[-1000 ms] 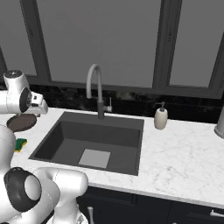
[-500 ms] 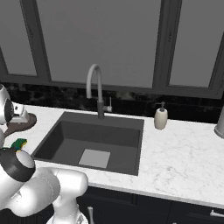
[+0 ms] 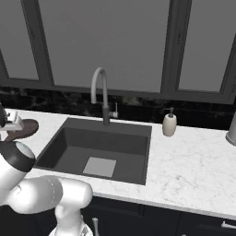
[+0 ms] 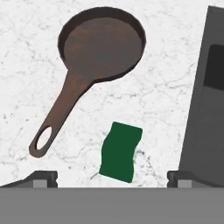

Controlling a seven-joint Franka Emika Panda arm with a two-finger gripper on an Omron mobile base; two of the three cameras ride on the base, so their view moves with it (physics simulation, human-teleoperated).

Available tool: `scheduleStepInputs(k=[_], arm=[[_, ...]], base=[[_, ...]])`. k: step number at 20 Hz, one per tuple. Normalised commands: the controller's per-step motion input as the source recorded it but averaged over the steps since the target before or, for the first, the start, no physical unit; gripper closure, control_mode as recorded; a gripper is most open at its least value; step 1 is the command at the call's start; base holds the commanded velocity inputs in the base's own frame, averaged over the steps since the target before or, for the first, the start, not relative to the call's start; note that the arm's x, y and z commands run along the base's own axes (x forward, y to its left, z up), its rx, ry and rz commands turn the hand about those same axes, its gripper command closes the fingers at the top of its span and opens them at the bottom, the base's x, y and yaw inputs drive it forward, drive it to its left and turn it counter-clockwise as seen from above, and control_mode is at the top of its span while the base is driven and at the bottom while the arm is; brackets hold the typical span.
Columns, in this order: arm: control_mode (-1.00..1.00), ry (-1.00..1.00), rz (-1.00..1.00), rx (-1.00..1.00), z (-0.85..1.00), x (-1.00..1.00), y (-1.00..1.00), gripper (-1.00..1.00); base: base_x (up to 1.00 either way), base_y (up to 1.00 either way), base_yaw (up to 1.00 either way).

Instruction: Pick the pan and sponge and place them into the sink. Then turn on the water.

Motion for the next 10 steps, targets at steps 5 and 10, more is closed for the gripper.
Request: scheduleStepInputs(k=[5,10], arm=[[-1.00,0.03,0.00,-0.05,-0.16,0.08,0.38,-1.00],[-1.00,0.07,0.00,0.00,-0.03,0.10,0.17,-1.00]], base=[[0.00,0.00,0.00],[0.00,0.00,0.00]])
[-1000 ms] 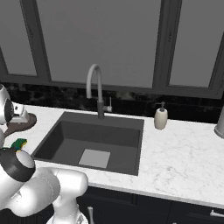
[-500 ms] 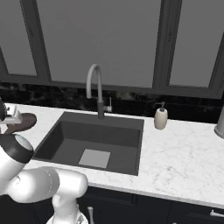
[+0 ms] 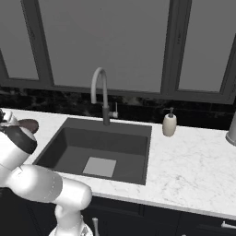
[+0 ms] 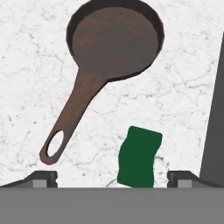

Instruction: Pick the pan and sponge and place them into the sink. Then turn on the water.

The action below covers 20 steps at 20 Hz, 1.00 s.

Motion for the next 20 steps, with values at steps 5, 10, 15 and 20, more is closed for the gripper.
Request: scheduleStepInputs(k=[5,10,15,20], arm=[[-1.00,0.10,0.00,-0.01,-0.05,0.09,0.07,-1.00],[-1.00,0.03,0.00,-0.03,-0.04,0.01,0.00,-1.00],[-1.00,0.02,0.00,-0.02,-0.03,0.00,0.01,-1.00],[-1.00,0.17,0.00,-0.03,-0.17,0.05,0.15,-1.00]], base=[[0.00,0.00,0.00],[0.00,0.00,0.00],[0.00,0.00,0.00],[0.00,0.00,0.00]])
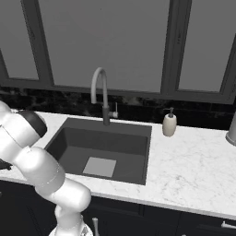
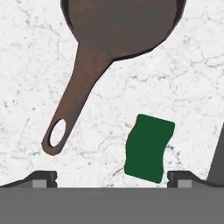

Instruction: Pick the pan and sponge and place them into the sink. Then turn on the water.

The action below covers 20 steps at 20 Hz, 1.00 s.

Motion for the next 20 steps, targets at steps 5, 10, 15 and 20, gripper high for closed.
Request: scheduleStepInputs(k=[5,10,15,20], arm=[[-1.00,0.17,0.00,-0.01,-0.21,0.07,0.19,-1.00],[-1.00,0.08,0.00,-0.07,-0.15,0.00,0.23,-1.00],[-1.00,0.06,0.00,-0.12,-0.12,0.00,0.22,-1.00],[-1.00,0.06,0.00,-0.07,-0.08,0.03,0.15,-1.00]], base=[[0.00,0.00,0.00],[0.00,0.00,0.00],[0.00,0.00,0.00],[0.00,0.00,0.00]])
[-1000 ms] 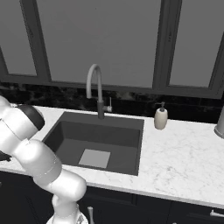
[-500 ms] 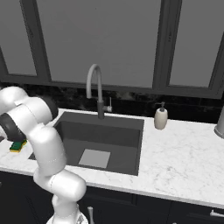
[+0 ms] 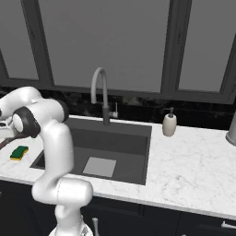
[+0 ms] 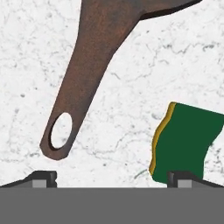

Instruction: Pick the pan and sponge and place them into the sink. Then turn on the water.

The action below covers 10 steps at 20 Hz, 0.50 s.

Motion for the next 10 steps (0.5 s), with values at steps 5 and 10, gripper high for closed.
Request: scheduleStepInputs(k=[5,10], arm=[[-1.00,0.05,0.00,-0.02,-0.05,0.07,0.06,-1.00],[-1.00,0.02,0.00,0.00,-0.16,0.10,0.01,-1.00]], base=[[0.00,0.00,0.00],[0.00,0.00,0.00]])
